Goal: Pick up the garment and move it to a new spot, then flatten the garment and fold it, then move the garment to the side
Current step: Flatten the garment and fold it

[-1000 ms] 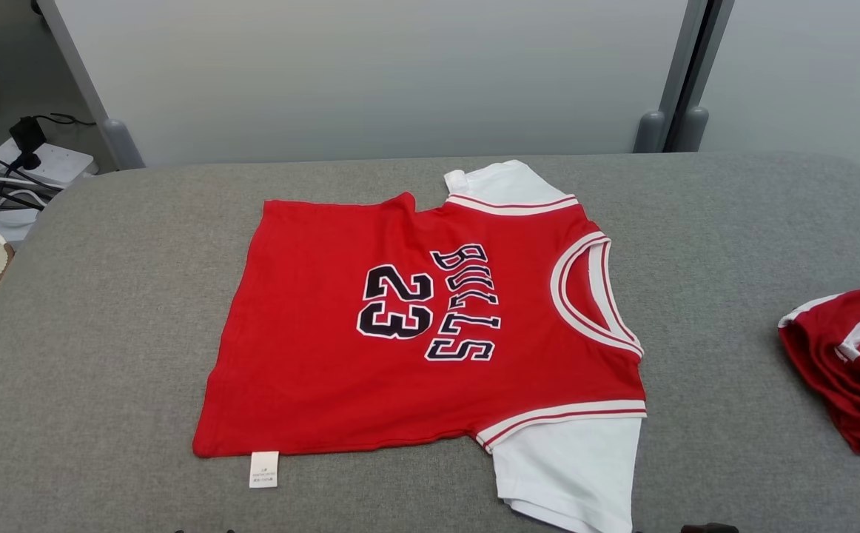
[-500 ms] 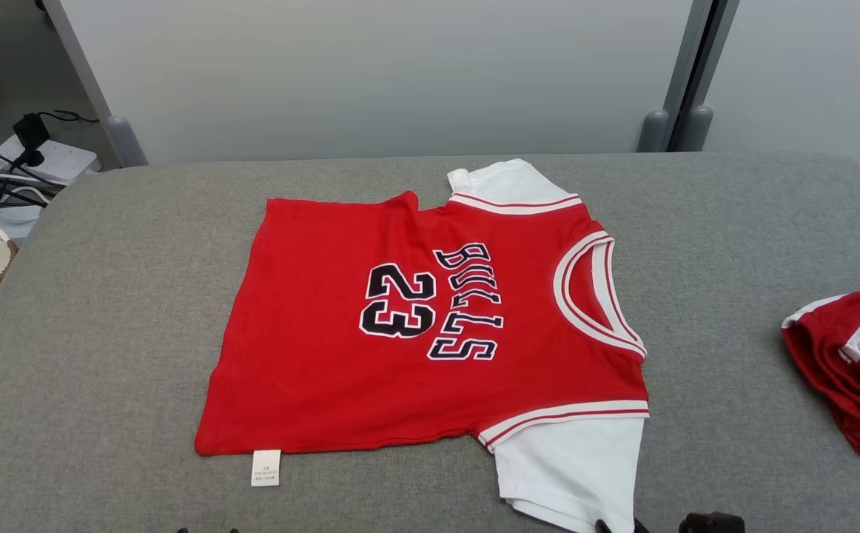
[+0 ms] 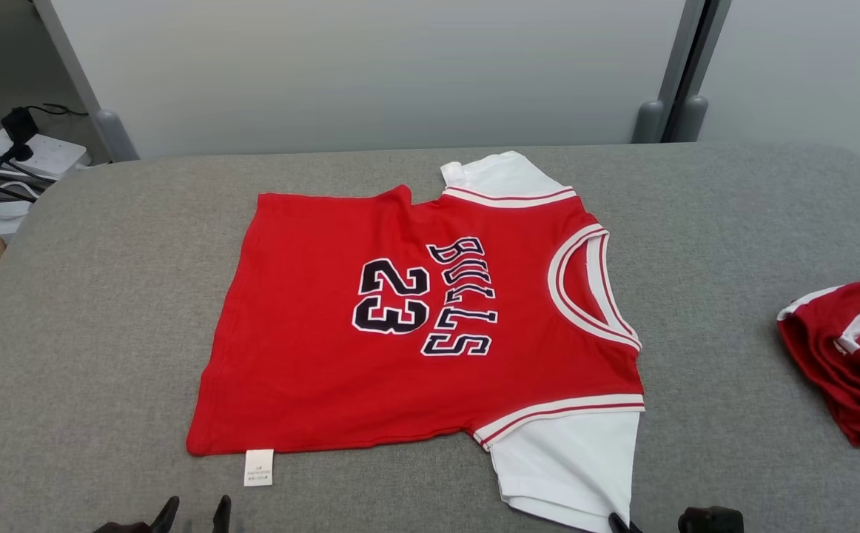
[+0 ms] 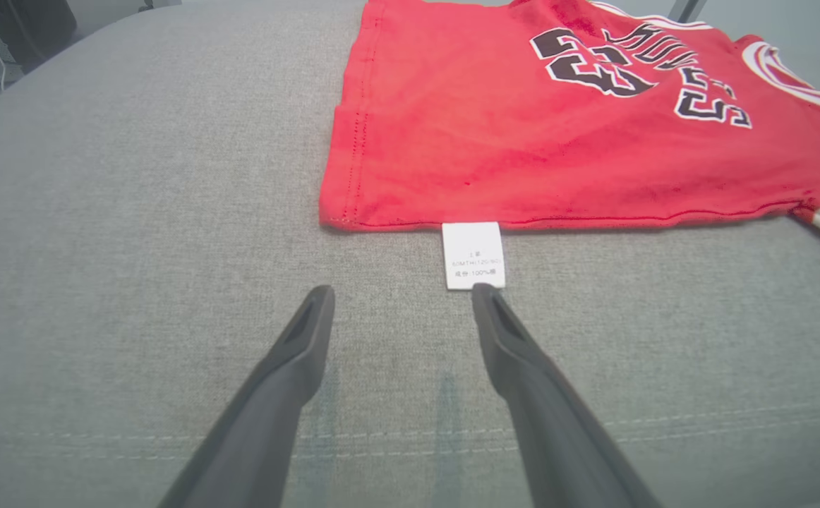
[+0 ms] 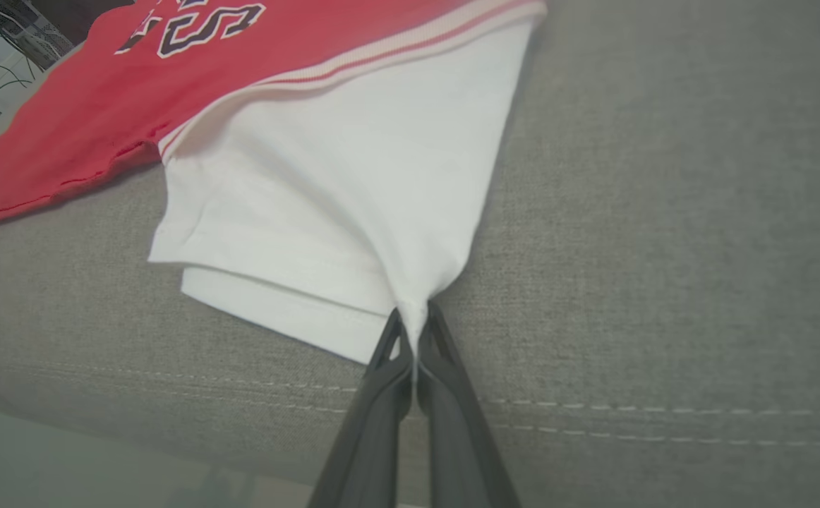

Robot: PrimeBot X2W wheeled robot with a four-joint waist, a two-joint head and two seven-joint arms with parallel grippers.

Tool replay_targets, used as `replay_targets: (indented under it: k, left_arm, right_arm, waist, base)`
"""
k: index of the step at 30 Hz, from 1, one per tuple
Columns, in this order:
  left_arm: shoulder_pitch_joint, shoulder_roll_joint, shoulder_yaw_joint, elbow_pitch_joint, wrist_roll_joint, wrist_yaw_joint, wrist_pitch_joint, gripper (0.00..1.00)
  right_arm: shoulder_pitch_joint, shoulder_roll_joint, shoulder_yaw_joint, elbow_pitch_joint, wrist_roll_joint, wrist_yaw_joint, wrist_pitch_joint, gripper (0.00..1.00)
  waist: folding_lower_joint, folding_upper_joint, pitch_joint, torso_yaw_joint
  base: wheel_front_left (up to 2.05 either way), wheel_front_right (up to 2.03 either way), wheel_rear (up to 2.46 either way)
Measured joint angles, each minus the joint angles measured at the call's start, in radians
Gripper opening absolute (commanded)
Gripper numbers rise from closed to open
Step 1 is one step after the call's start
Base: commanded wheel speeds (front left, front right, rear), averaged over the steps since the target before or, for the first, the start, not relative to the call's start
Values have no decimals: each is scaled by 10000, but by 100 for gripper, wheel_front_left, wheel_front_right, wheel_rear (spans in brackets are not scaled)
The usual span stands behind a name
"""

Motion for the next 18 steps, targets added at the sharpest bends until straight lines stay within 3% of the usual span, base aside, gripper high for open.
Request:
replay_targets:
  k: [10,18]
  left_arm:
    - [-1109,412,117,326,-1421,0,0,100]
    - [-1676,1016,-69,1430,-3047,2,0,100]
  right_arm:
    - [-138,13,-82,-140,-337,13,-82,0]
    - [-338,-2,330,-894,-481,13,-90,0]
  waist:
    - [0,0,514,-502]
    - [1,0,1103,-1081]
  base:
    - [0,0,0]
    - [0,0,0]
